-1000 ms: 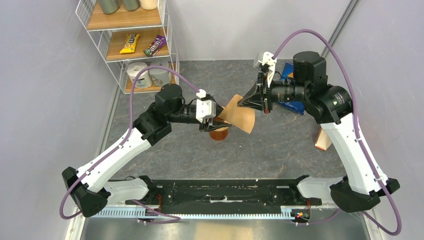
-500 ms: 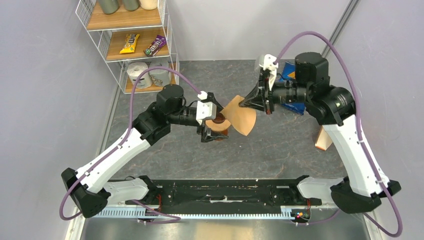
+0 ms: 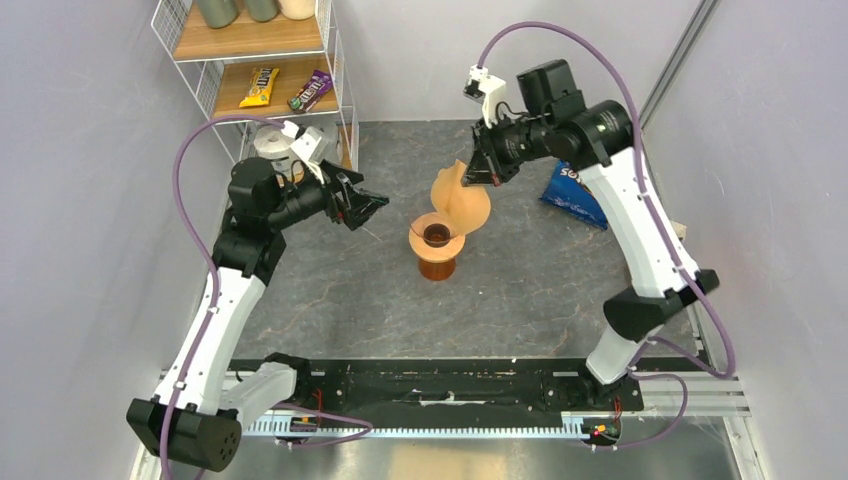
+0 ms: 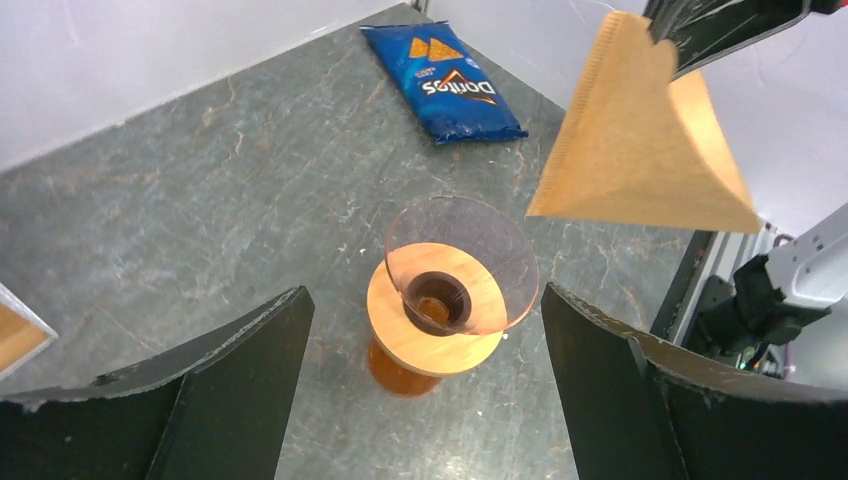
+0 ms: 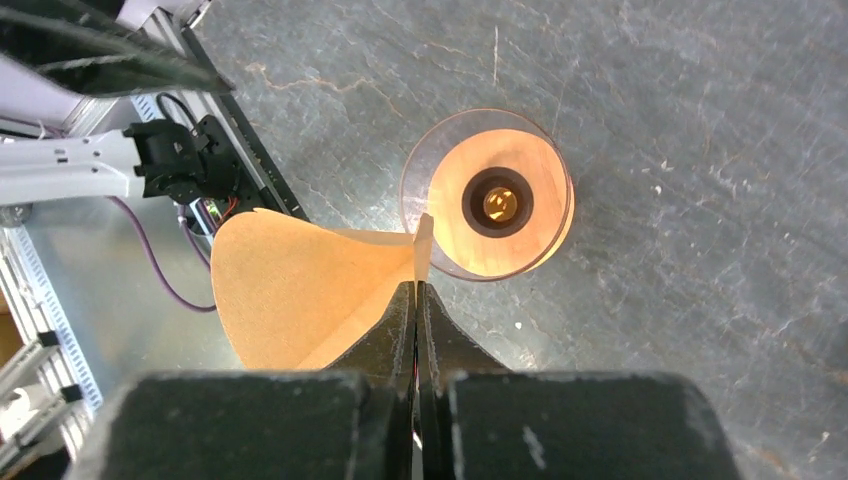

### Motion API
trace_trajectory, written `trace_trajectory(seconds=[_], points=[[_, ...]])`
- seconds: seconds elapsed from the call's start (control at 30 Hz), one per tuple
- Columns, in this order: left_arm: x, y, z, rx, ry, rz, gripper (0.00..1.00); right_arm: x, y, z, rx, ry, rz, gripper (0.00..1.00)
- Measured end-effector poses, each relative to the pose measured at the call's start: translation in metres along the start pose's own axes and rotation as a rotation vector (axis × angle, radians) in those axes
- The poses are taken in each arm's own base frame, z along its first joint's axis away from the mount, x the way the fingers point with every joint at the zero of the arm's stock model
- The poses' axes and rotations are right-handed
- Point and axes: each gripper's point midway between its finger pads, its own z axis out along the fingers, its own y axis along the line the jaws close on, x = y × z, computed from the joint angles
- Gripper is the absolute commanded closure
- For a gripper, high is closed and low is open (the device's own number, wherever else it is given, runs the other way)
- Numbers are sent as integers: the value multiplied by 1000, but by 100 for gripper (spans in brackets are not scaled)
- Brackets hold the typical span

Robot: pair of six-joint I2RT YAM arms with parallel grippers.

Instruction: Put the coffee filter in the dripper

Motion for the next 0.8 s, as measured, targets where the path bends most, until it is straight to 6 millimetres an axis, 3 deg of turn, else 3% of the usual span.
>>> trace_trajectory(seconds=[0.2, 0.4, 0.73, 0.8], points=[[13, -1, -9, -51, -21, -93, 7, 11, -23, 35, 51, 121, 125, 100], [12, -2, -12, -67, -49, -114, 6, 38, -41, 64, 73, 251, 229, 100], [12, 0, -9, -67, -54, -126, 6, 57, -54, 90, 71, 319, 288, 100], [12, 1, -9, -67, -52, -128, 6, 59, -55, 94, 69, 321, 292, 86]])
